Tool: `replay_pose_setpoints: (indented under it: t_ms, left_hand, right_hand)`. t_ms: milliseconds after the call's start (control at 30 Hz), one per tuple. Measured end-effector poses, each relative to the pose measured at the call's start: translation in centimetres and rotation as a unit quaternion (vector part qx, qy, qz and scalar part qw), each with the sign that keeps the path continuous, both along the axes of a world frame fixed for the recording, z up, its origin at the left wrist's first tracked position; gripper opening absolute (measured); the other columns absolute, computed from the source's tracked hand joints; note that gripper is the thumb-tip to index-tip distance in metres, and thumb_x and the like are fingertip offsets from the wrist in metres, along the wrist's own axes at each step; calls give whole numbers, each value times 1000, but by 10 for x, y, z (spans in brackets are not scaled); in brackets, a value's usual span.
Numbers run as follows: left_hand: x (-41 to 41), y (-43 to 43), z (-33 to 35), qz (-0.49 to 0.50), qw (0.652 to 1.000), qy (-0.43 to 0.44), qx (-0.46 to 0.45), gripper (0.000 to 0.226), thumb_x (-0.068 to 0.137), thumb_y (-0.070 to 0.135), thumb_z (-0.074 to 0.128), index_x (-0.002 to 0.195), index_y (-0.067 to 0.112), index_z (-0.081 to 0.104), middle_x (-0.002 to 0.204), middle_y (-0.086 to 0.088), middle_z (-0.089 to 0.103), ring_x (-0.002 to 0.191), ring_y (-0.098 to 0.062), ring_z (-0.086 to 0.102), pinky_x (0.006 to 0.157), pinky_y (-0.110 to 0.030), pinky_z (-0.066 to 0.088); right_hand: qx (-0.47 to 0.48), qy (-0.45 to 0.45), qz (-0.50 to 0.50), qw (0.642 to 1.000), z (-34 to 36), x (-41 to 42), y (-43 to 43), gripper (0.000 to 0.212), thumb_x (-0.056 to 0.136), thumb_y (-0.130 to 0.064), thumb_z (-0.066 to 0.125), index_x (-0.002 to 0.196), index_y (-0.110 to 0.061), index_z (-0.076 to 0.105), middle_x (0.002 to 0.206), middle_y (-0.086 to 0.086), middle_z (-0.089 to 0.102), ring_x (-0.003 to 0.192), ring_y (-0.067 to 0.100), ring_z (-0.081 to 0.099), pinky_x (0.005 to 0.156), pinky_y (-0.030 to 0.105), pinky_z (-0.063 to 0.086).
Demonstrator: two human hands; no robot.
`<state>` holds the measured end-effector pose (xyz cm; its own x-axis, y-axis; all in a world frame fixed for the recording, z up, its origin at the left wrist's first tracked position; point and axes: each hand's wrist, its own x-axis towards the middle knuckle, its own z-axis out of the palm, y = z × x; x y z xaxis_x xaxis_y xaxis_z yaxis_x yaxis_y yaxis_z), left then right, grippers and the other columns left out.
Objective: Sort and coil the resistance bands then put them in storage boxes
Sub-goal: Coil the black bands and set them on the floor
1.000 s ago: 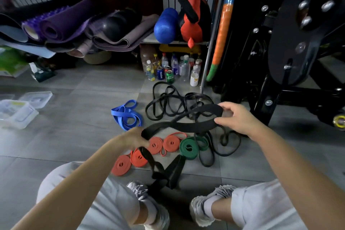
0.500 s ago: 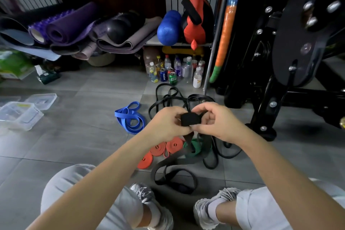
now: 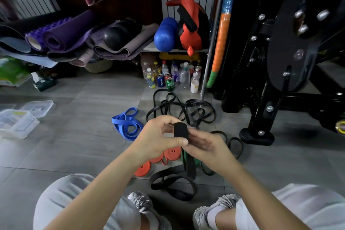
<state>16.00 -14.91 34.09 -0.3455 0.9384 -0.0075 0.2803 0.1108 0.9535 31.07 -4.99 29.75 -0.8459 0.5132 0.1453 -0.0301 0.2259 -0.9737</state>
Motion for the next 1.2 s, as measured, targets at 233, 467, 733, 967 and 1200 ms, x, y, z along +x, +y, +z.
replay_pose_setpoints:
  t_ms: [233,467,733,967,1200]
  left_hand:
    - [7,-15,-8,39,956,-286,49,40,65,7,71,102,-2,61,93,-11,70,87,-25,68,75,-30,56]
    - [-1,-35,-17,22,981,-193,3,31,71,9,71,101,8,64,92,-6,72,88,-25,68,77,-31,56]
    - [2,-34,-3,-102,889,418,-157,75,67,45,76,132,29,43,123,10,44,109,-8,47,89,-19,41]
    - [15,-27,-3,-19,924,365,-113,19,70,27,68,85,23,58,82,6,56,81,-15,57,65,-22,37]
    - [14,-44,4,22,999,-30,24,24,63,13,79,83,26,73,60,1,57,60,-12,52,60,-22,45]
  right_hand:
    - [74,-28,-63,995,-6,-5,-5,47,63,-44,80,104,-57,61,104,-14,66,103,2,60,95,26,46]
    - [125,-100,-37,986,-10,-2,-12,36,68,-34,79,96,-49,63,93,-16,67,91,2,63,86,30,52]
    - [351,-244,43,903,4,-5,-16,41,80,-32,63,120,-26,61,104,-5,57,102,13,53,88,31,46]
    - [241,-186,6,952,27,4,-16,35,68,-35,65,102,-39,56,92,-17,55,84,0,53,70,14,41]
    - [-30,-3,3,1000,27,13,-23,37,57,-35,79,92,-33,66,91,-3,70,85,12,66,76,27,53]
